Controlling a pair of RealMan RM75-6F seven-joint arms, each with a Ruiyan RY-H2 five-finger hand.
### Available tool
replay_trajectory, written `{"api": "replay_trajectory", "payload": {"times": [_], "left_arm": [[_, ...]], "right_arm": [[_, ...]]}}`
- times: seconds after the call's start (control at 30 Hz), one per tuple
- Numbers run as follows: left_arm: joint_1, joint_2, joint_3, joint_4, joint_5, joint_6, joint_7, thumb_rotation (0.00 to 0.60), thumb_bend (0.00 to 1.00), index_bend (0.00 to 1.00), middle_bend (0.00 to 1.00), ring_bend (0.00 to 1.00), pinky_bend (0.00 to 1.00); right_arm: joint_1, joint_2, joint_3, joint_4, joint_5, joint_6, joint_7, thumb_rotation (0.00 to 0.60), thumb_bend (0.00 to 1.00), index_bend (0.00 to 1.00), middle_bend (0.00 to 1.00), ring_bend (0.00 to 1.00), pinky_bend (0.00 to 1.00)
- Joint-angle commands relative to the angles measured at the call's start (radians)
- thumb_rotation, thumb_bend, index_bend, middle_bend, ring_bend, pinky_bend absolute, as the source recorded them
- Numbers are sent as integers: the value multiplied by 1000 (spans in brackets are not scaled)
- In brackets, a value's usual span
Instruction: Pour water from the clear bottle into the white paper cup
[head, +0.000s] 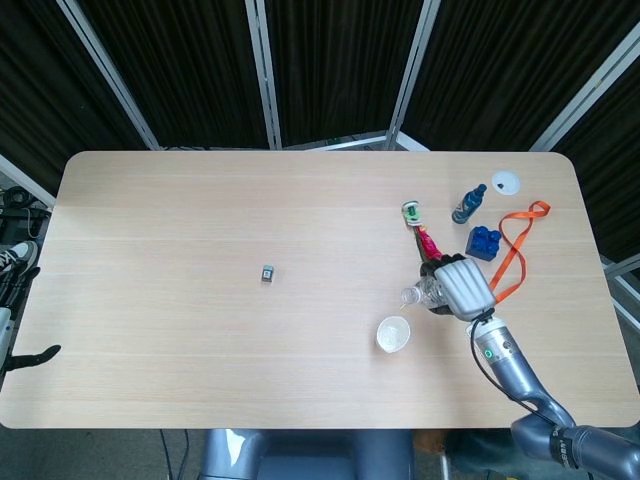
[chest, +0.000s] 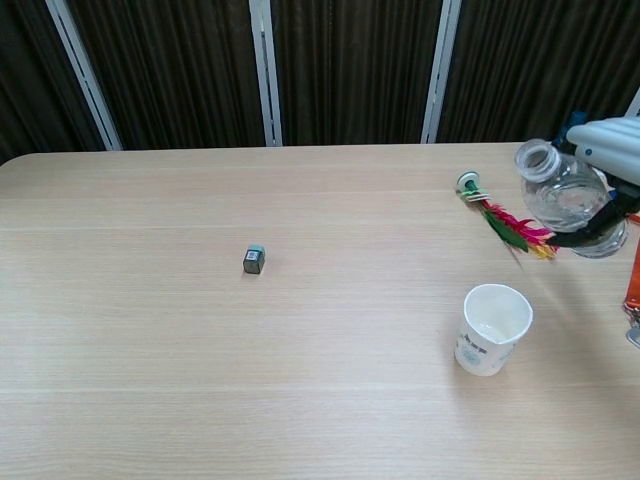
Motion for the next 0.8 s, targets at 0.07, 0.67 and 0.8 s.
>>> {"api": "replay_trajectory", "payload": {"times": [0.07, 0.67, 0.8], "left_arm": [[-6, -3, -3, 4, -12, -10, 4, 600, 0, 0, 0, 0, 0], [-39, -25, -15, 19, -100, -65, 59, 600, 0, 0, 0, 0, 0], [-44, -38, -20, 27, -124, -62, 86, 600, 0, 0, 0, 0, 0]], "right_arm": [[24, -10, 45, 21, 0, -12, 219, 600, 525, 518, 593, 564, 576], [113, -187, 48, 233, -4, -149, 680, 600, 544, 518, 595, 562, 576], [119, -232, 53, 286, 11, -167, 757, 600, 547, 518, 595, 562, 576]]}}
